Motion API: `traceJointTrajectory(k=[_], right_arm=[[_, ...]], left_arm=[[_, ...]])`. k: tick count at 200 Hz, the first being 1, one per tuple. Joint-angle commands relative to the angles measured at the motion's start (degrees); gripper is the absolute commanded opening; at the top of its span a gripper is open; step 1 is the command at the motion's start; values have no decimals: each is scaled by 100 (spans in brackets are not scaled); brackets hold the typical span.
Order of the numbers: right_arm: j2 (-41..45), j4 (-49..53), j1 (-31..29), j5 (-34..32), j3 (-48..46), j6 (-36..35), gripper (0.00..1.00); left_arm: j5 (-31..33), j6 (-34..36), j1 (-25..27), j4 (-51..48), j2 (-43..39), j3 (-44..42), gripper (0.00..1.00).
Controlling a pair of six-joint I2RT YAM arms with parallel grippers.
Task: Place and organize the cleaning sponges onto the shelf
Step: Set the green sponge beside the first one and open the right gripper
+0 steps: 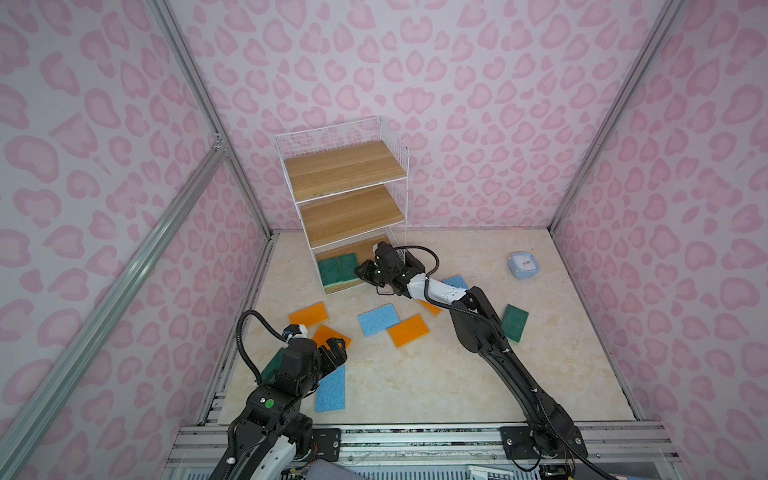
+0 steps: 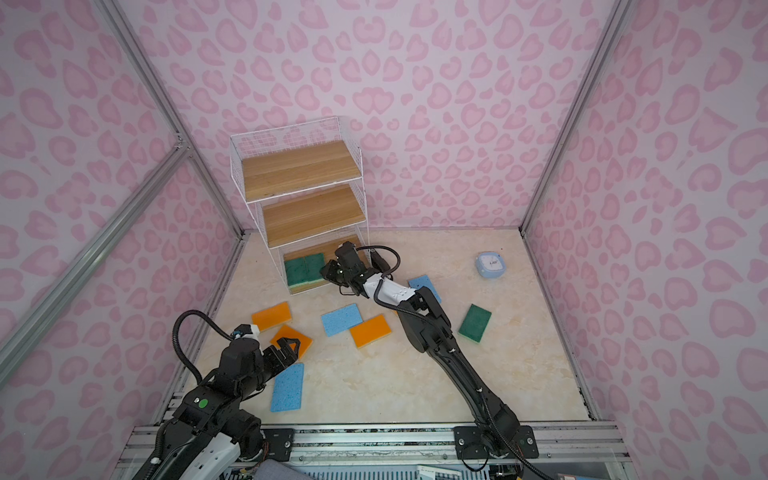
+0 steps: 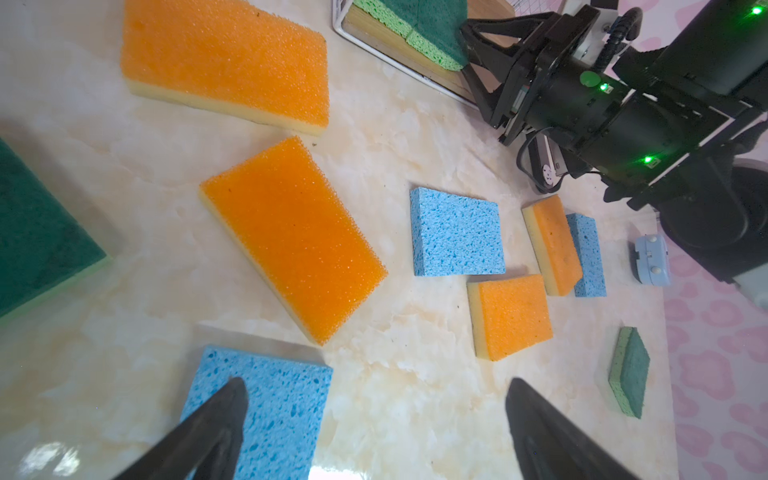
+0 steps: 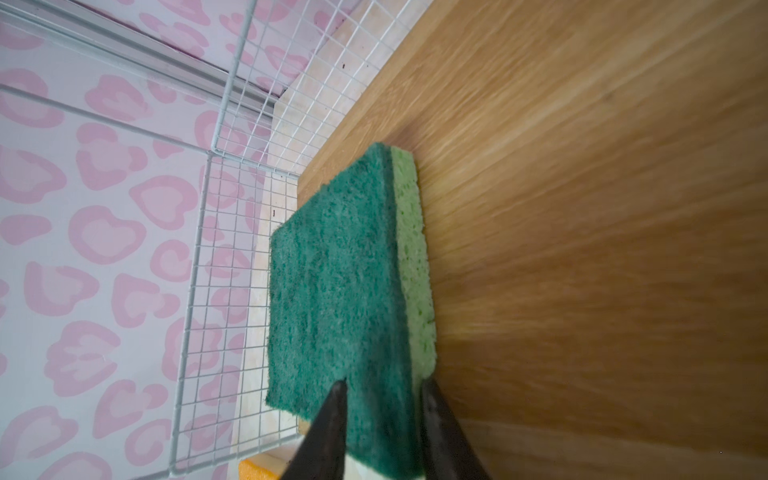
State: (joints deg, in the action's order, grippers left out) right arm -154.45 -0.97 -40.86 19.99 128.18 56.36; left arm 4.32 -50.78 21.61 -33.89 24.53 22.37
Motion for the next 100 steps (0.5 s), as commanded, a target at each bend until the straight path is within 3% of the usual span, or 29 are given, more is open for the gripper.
traceJointTrajectory(k=[1, 47, 100], right_arm=[[-114, -30, 0, 207, 128, -57, 45], [511, -177, -22, 217, -695, -420, 63], [1795, -912, 25, 186, -2474, -756, 73]], left_arm=[[62, 60, -8, -64, 23, 96, 98], [-58, 235, -11, 36, 174, 117, 98], [-16, 477, -7, 175, 360, 263, 98]])
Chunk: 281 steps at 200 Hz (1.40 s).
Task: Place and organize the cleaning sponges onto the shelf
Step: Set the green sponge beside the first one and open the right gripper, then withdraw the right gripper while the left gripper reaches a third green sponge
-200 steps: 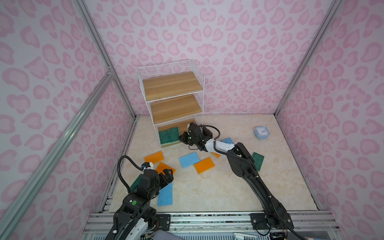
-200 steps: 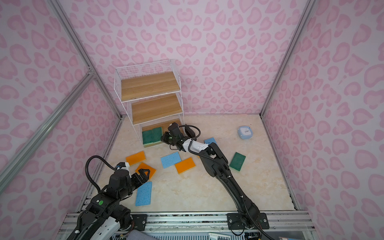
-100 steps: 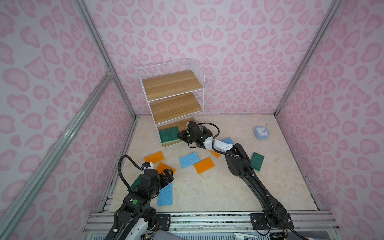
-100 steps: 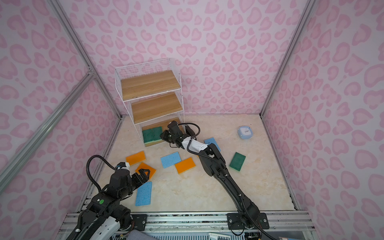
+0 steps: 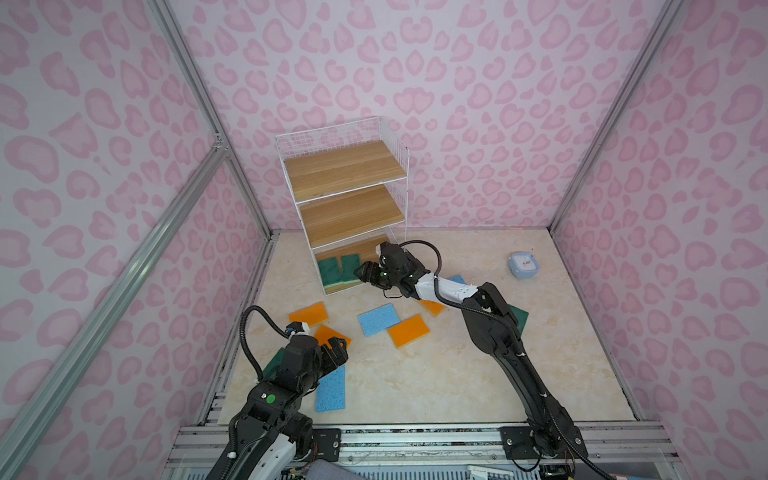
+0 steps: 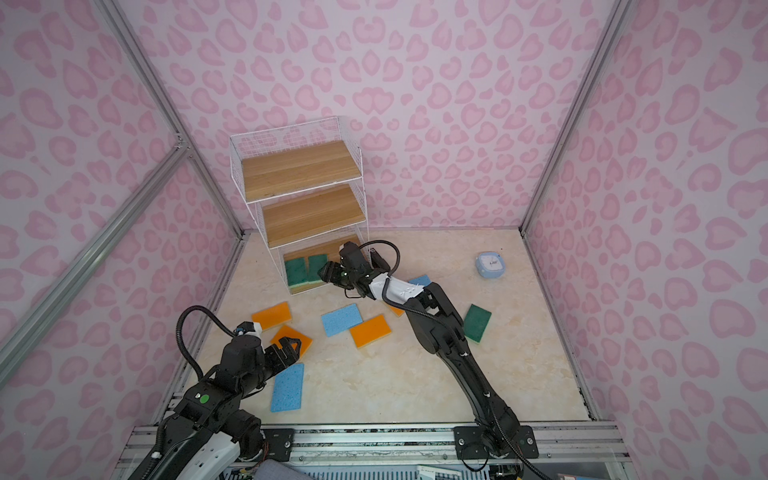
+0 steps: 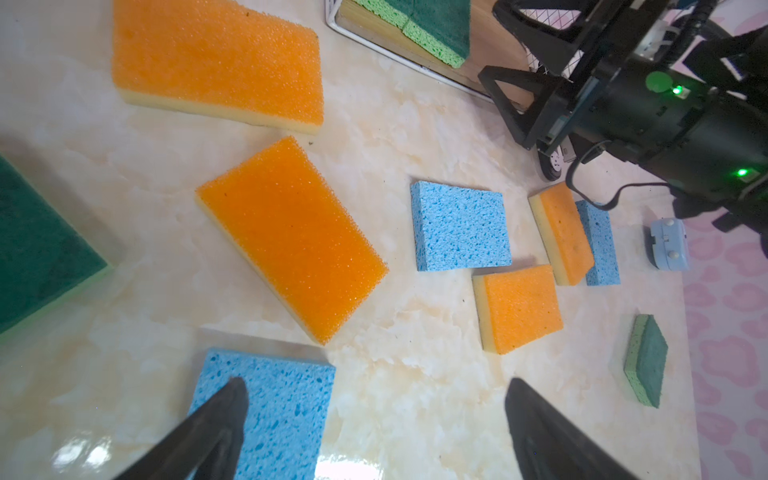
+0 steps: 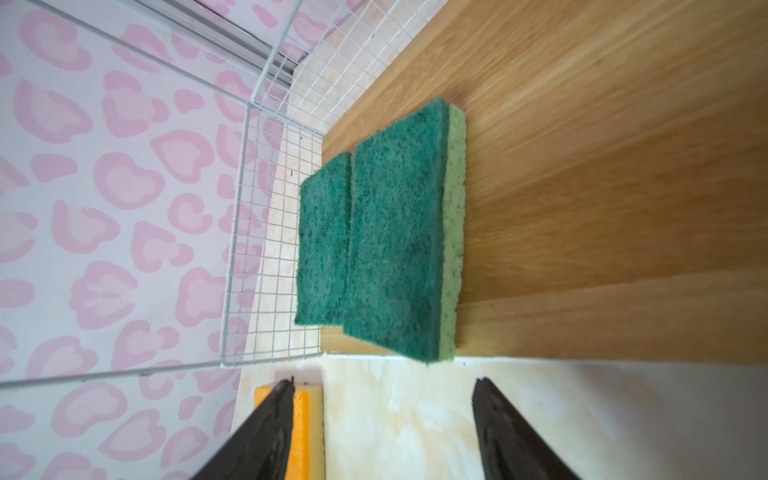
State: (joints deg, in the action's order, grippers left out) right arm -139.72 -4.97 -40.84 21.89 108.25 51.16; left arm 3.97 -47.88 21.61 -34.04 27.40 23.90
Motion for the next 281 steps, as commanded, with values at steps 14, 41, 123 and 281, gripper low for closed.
traceJointTrajectory(k=[14, 41, 123, 281], right_arm=[[625, -611, 41, 17, -823, -311, 74], [1241, -756, 41, 23, -1444, -450, 75], [3351, -949, 101, -109, -3895, -897, 72], [8671, 1739, 4150, -582, -8425, -800, 67]], left_arm=[[-31, 228, 0, 228, 174, 165, 98], [-135, 321, 36, 278, 405, 312, 98], [613, -138, 1598, 799, 1352, 735, 97], [-510, 178, 1890, 2812, 4115, 1846, 97]])
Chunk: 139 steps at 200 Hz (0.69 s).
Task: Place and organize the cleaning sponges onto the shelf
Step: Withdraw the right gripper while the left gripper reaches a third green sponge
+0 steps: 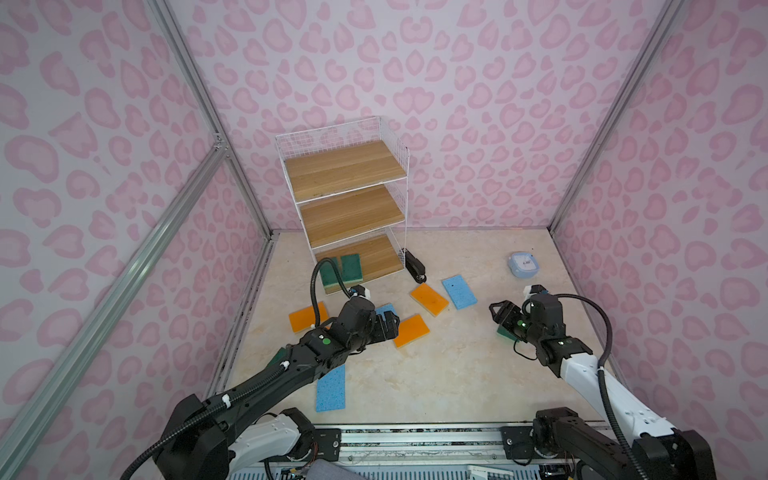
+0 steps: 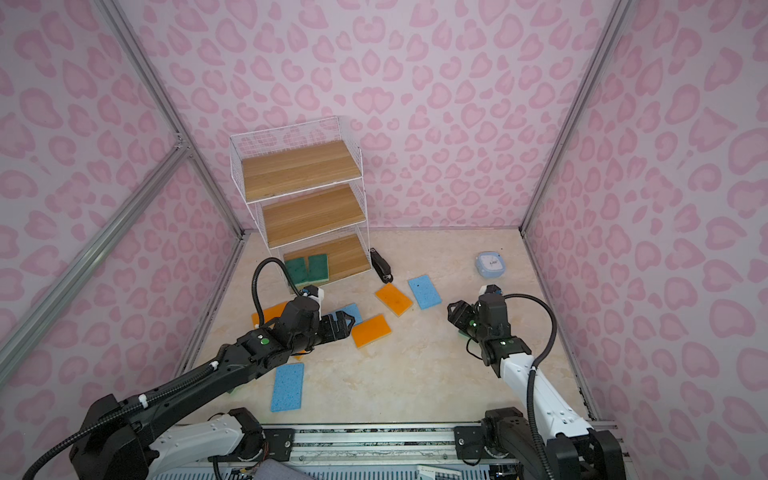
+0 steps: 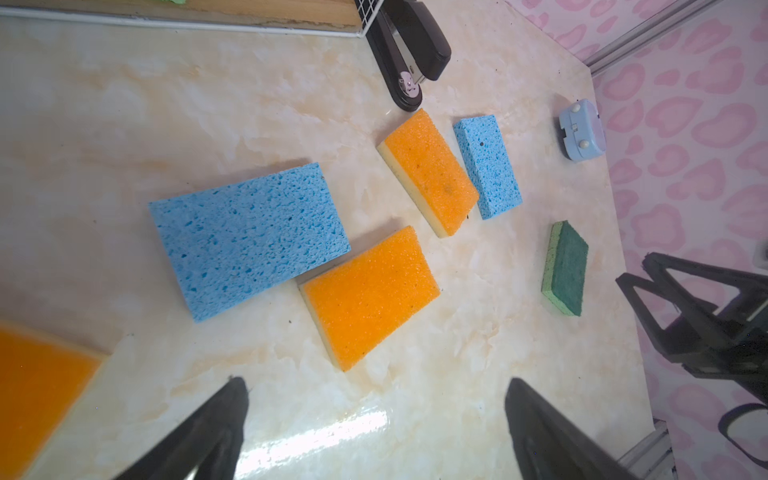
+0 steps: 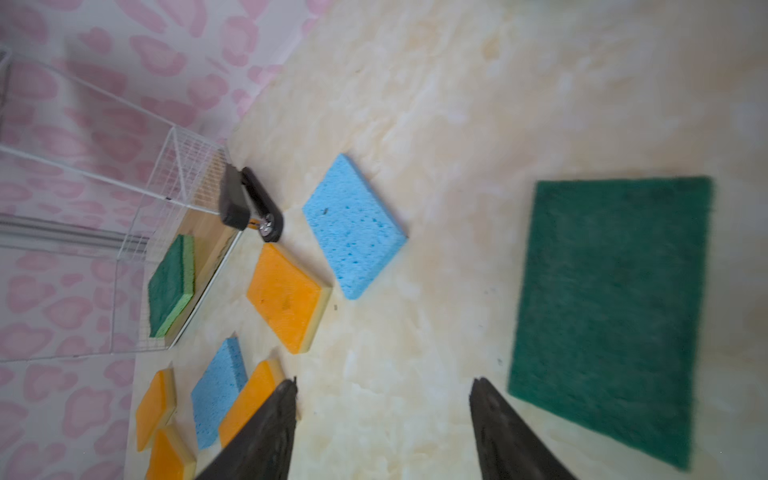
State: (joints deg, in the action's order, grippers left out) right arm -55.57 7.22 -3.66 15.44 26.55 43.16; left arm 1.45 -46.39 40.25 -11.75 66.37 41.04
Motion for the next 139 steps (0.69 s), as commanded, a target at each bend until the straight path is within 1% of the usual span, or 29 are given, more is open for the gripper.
traceJointTrajectory(k=[1, 15, 31, 39, 72, 97, 121, 139], right_arm=[[265, 527, 452, 68, -268, -4, 66], [345, 612, 827, 125, -430, -39, 65], [307, 482, 1187, 310, -651, -25, 57], [232, 323, 1314, 407, -784, 25, 55], [-327, -94, 1354, 477, -859, 64, 55], [-701, -222, 1396, 484, -767, -15, 55], [-1078, -335, 1427, 529, -661, -120, 50], [-1444, -360, 1480, 650, -487, -253, 44]], left_arm=[[-259, 31, 26, 593, 227, 141, 97], [-260, 42, 86, 652, 318, 167, 97], [-208, 63, 132, 681, 367, 168, 97], [-186, 62, 142, 705, 377, 144, 97], [-136, 32, 144, 761, 434, 64, 98], [-145, -38, 146, 850, 541, 12, 98], [-172, -129, 143, 937, 622, -33, 98], [-167, -153, 144, 946, 573, -28, 97]])
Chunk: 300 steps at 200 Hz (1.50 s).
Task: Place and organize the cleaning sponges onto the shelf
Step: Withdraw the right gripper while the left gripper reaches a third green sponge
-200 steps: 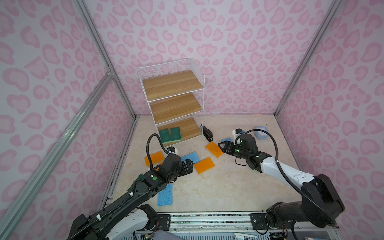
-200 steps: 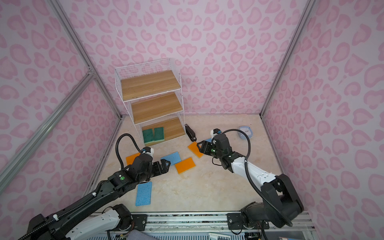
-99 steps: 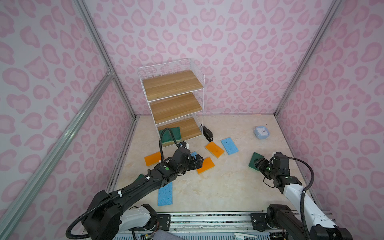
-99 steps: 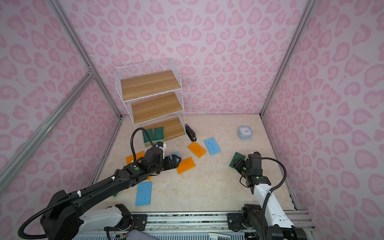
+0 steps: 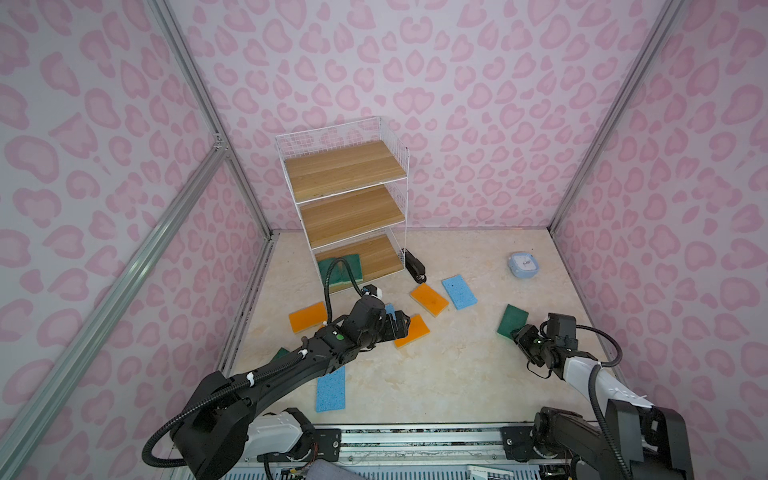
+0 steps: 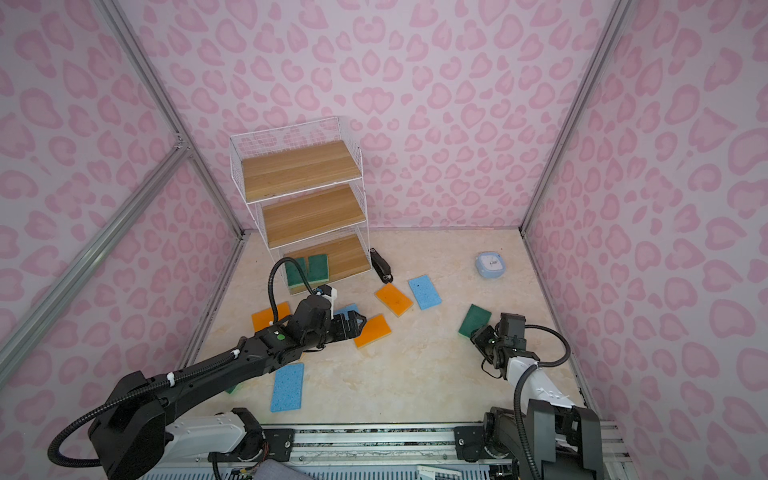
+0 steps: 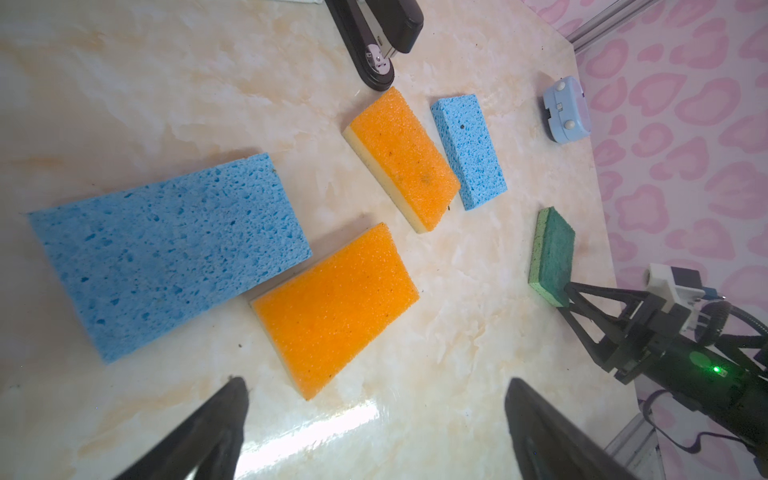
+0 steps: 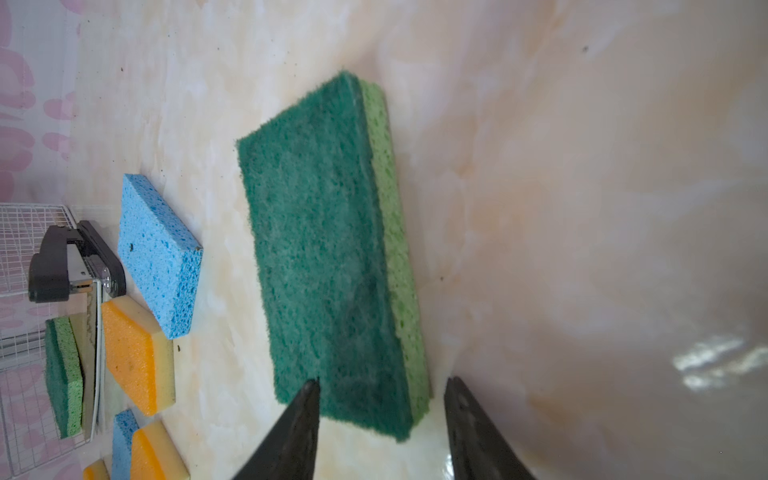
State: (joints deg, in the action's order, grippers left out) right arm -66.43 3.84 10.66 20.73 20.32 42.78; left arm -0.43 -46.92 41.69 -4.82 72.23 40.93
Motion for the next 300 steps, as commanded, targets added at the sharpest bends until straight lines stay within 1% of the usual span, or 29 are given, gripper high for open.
traceJointTrajectory(k=[1, 9, 19, 32, 41, 64, 93, 138, 149, 160, 171, 184, 207, 222, 250, 263, 300], right_arm=[[-382, -18, 54, 131, 151, -217, 43], [-541, -32, 73, 199, 235, -242, 39], [-685, -65, 79, 254, 304, -253, 30], [-721, -148, 85, 288, 325, -271, 21], [-688, -172, 80, 282, 316, -286, 16], [-455, -149, 77, 384, 339, -330, 9], [99, 125, -61, 508, 475, -524, 0], [860, 529, -600, 913, 740, -699, 0], [1000, 636, -882, 997, 867, -762, 0], [1066, 860, -1291, 1003, 1070, -877, 0], [1088, 1001, -1745, 952, 1249, -952, 0], [1106, 912, -2238, 984, 1349, -911, 0], [934, 886, -3067, 789, 1633, -980, 0], [693, 986, -3442, 689, 1896, -1099, 0], [466, 759, -3746, 681, 2073, -1022, 0], [384, 555, -3794, 616, 2069, -948, 0], [-111, -162, -3865, 1002, 2264, -479, 0]], left_arm=[[23, -104, -2, 249, -18, -16, 98], [41, -113, 2, 219, -69, -15, 97], [81, -120, -2, 184, -144, -30, 98], [129, -121, 1, 128, -245, -50, 97], [152, -105, -2, 62, -312, -58, 97], [29, -13, -1, -54, -427, -79, 97], [-205, 138, 1, -281, -514, 14, 98], [-430, 106, 9, -528, -902, 117, 100], [-446, 88, 15, -590, -1000, 125, 99], [-447, 70, 24, -646, -1088, 124, 98], [-441, 74, 35, -702, -1154, 144, 96], [-415, 94, 49, -785, -1209, 194, 92], [-509, 155, 44, -702, -1216, 297, 81], [-683, 175, 45, -493, -1119, 354, 75], [-861, 286, 49, -379, -654, 612, 64], [-1038, 248, 47, -112, -443, 649, 62], [-1133, -240, 59, 663, -119, 579, 54]])
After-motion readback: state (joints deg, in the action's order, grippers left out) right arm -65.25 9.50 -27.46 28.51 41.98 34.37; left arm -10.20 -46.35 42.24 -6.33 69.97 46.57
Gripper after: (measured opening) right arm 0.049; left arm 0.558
